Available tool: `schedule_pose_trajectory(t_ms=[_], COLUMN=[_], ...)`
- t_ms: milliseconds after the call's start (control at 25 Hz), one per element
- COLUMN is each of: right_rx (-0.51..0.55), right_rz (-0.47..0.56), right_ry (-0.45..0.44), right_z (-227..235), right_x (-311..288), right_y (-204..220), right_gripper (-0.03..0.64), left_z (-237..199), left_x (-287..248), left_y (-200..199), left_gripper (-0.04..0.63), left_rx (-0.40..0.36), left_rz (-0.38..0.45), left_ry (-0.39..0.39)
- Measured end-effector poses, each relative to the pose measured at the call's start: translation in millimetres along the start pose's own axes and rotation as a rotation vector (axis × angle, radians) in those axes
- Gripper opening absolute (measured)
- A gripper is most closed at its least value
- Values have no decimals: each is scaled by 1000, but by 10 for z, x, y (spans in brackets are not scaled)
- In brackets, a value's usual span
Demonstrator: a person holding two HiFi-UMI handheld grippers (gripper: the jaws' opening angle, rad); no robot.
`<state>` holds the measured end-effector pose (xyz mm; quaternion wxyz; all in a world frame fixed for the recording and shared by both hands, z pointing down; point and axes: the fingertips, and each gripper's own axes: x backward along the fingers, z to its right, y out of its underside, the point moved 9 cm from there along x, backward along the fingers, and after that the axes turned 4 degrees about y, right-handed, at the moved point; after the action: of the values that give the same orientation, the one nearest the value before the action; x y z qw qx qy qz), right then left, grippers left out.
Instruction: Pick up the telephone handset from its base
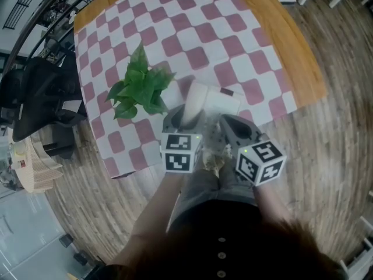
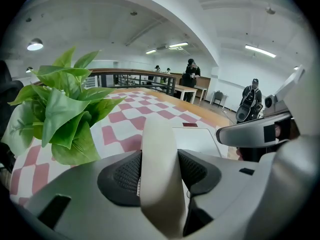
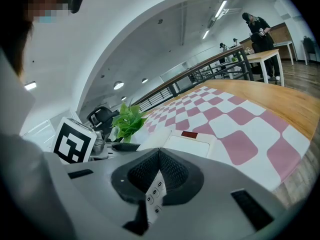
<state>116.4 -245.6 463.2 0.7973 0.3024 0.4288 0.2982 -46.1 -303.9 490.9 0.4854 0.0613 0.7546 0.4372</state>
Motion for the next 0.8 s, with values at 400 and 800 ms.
schedule_pose_trajectory(t_ms=[400,800], right_rx=[-11,-4], right_rz=[11,12], right_ry=[-9,-11], right_z=[4,-28], right_x=[1,27], right_y=[-52,-44], right_gripper=[11,11], left_z=[-7,4], left_x=[-3,29], left_y=[-16,-34], left_gripper=[224,224], left_rx=[8,12], left_rz=[-10,0], left_ry=[17,23])
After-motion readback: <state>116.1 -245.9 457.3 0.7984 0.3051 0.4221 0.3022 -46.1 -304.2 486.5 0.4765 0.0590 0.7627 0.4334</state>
